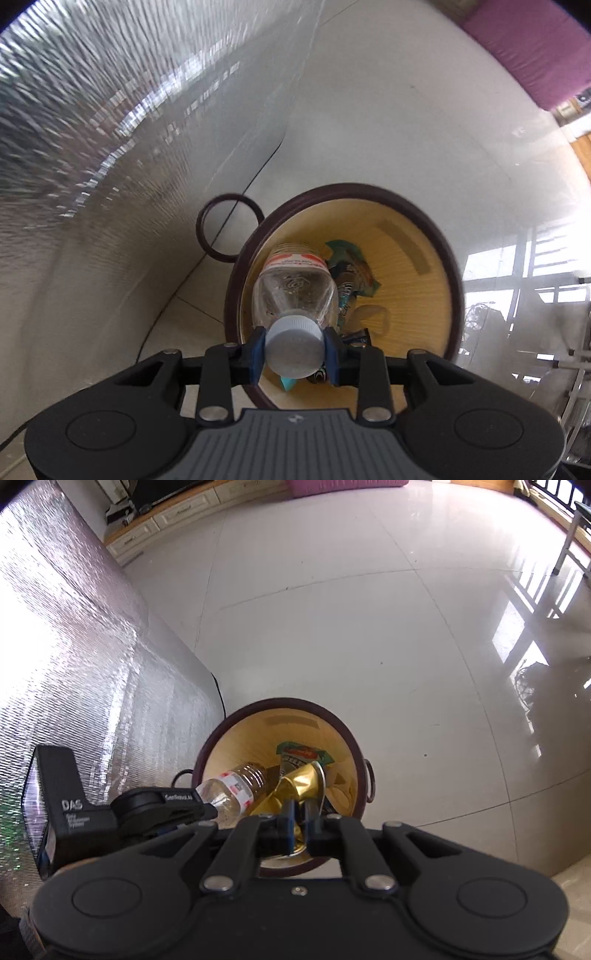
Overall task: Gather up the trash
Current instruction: 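Open the right gripper to drop the gold wrapper while the left gripper releases the bottle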
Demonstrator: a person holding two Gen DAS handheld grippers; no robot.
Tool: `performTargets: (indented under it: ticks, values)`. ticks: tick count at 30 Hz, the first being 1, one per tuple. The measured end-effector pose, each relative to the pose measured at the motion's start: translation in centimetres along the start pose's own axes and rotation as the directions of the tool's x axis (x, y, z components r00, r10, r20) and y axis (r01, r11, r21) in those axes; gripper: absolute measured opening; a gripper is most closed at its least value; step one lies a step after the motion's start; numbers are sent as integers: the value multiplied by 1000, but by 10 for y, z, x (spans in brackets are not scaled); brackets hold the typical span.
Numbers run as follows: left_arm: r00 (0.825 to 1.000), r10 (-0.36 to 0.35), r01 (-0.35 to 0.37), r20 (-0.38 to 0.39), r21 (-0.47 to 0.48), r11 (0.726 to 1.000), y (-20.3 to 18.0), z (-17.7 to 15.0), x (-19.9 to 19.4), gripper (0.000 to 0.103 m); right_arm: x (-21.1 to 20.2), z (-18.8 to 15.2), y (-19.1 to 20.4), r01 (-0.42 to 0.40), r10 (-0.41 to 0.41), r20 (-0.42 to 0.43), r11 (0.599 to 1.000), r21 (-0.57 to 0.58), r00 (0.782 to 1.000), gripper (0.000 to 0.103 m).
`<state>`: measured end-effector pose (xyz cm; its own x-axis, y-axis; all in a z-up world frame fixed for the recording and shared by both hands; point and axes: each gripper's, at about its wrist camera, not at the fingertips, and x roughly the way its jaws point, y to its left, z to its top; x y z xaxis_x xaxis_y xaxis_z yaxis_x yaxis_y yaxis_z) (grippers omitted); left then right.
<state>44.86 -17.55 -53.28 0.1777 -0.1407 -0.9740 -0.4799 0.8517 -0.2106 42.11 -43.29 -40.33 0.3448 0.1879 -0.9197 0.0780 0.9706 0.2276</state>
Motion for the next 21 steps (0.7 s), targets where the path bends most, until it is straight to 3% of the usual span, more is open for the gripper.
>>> performTargets:
  ticks: [2, 6, 10, 15, 21]
  values:
    - [1000, -1, 1, -7, 9, 1000, -1, 7, 14, 34, 12, 3, -2, 2, -2, -20, 1000, 4, 1000, 5]
    - [1000, -9, 6, 21, 150, 989, -14, 15, 30, 34, 31, 3, -4, 6, -6, -52, 1000, 1, 999, 5]
    - [1000, -26, 26, -1, 170, 985, -19, 24, 49, 34, 47, 3, -2, 9, -10, -82, 1000, -10, 997, 6]
    - [999, -45, 44, -4, 287, 957, -26, 34, 65, 34, 64, 3, 2, 13, -15, -98, 1000, -23, 995, 6]
    - [995, -29, 53, -92, 264, 963, -16, 41, 78, 36, 73, 15, 5, 19, -21, -80, 999, -27, 997, 6]
